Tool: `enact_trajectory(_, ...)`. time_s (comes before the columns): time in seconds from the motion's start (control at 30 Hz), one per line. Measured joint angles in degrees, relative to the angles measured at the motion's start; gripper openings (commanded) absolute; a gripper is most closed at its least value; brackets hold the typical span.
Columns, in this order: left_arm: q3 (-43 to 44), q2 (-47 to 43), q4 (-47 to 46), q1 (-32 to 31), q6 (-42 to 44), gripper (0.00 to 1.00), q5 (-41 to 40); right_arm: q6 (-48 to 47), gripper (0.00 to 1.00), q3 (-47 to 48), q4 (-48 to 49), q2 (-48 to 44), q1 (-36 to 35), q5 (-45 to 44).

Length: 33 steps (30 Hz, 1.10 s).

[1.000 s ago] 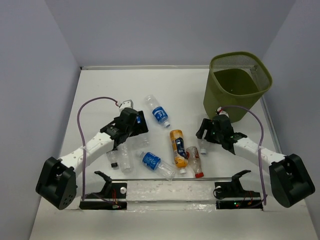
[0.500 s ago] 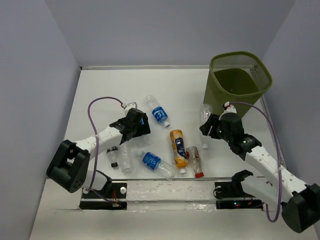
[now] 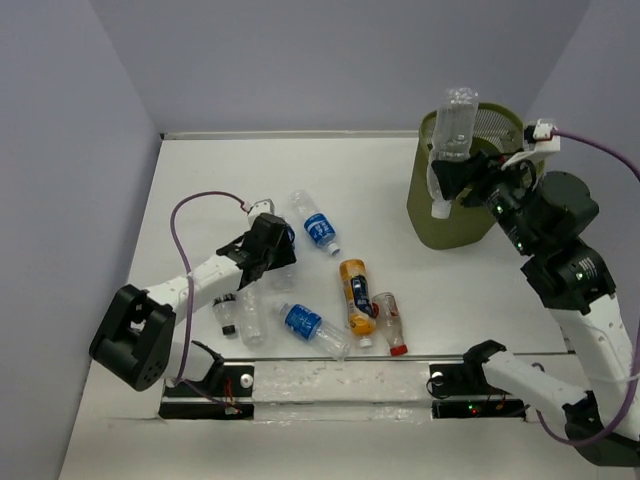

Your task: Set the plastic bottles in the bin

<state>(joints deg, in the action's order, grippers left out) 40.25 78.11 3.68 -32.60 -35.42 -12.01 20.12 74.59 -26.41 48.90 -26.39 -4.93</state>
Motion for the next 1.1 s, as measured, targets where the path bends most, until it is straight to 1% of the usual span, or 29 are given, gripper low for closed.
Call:
enact_trajectory(0.1,0.0,-3.8,0.5,0.0,0.0,0.43,0.0,-4.5,0.22,7.3,1.3,6.5,0.8,-6.9)
enact_trajectory(0.2,0.5,-9.2,1.8,0.0,0.2,0.43,0.0,-8.0,0.22,13.5,3.4,14.4,5.8,-11.7)
enact_trajectory(0.23,0.8,-10.3,2.2,0.0,0.2,0.43,0.0,-8.7,0.23,14.2,4.2,17.3,8.8,-12.9)
enact_trajectory(0.33,2.7,-15.6,3.8,0.0,0.4,0.42,0.6,-9.7,0.3,12.7,4.8,22.4,14.3,-15.9)
enact_trajectory(0.37,3.5,-17.1,4.1,0.0,0.5,0.42,0.9,-9.9,0.42,11.6,4.8,23.3,15.6,-16.9)
enact_trajectory(0.43,5.6,-19.1,4.8,-0.1,0.6,0.41,1.5,-10.2,0.59,9.2,4.7,24.3,17.9,-17.9)
enact_trajectory(0.47,7.1,-19.7,5.1,-0.1,0.7,0.41,2.2,-10.3,0.82,8.0,4.8,24.4,18.9,-18.1)
enact_trajectory(0.5,8.7,-19.8,5.3,-0.2,0.8,0.4,2.9,-10.3,0.91,7.5,4.8,24.4,19.4,-18.1)
enact_trajectory(0.57,13.0,-19.3,5.6,-0.8,1.0,0.4,4.3,-9.9,1.0,7.1,5.0,24.3,20.1,-17.5)
enact_trajectory(0.67,19.3,-17.1,5.8,-3.0,1.6,0.4,5.2,-9.4,1.0,7.1,4.7,23.5,20.3,-15.5)
enact_trajectory(0.73,26.4,-13.7,5.6,-5.9,2.2,0.4,6.1,-8.6,1.0,7.1,4.0,21.6,20.3,-13.5)
enact_trajectory(0.77,28.3,-12.5,5.2,-6.7,2.5,0.4,6.3,-8.2,0.92,7.1,3.3,20.1,20.3,-12.2)
enact_trajectory(0.8,32.8,-10.0,4.7,-8.7,3.1,0.4,6.7,-7.8,0.83,7.1,2.8,18.2,20.3,-11.3)
enact_trajectory(0.83,36.1,-8.2,4.5,-10.1,3.6,0.4,6.8,-7.3,0.65,7.0,2.3,16.3,20.3,-10.0)
enact_trajectory(0.87,39.5,-5.8,3.8,-11.5,4.2,0.4,6.9,-6.6,0.19,6.7,1.9,13.8,20.3,-8.4)
enact_trajectory(0.9,42.9,-3.3,2.9,-12.9,4.9,0.4,7.0,-5.5,0.03,5.5,2.2,10.7,20.3,-6.9)
enact_trajectory(0.93,46.6,-0.9,2.5,-14.0,5.5,0.4,7.3,-4.6,0.0,3.7,2.1,6.6,20.3,-4.7)
enact_trajectory(1.0,52.3,3.3,2.4,-15.8,6.4,0.4,7.5,-2.1,0.0,-0.9,2.9,-1.4,20.3,-0.6)
enact_trajectory(1.07,59.6,8.7,1.1,-17.4,7.6,0.4,7.7,1.0,0.0,-7.5,2.4,-11.0,20.3,5.6)
enact_trajectory(1.1,62.0,10.7,0.6,-18.0,8.1,0.4,7.8,1.4,0.0,-8.5,2.2,-12.7,20.3,6.5)
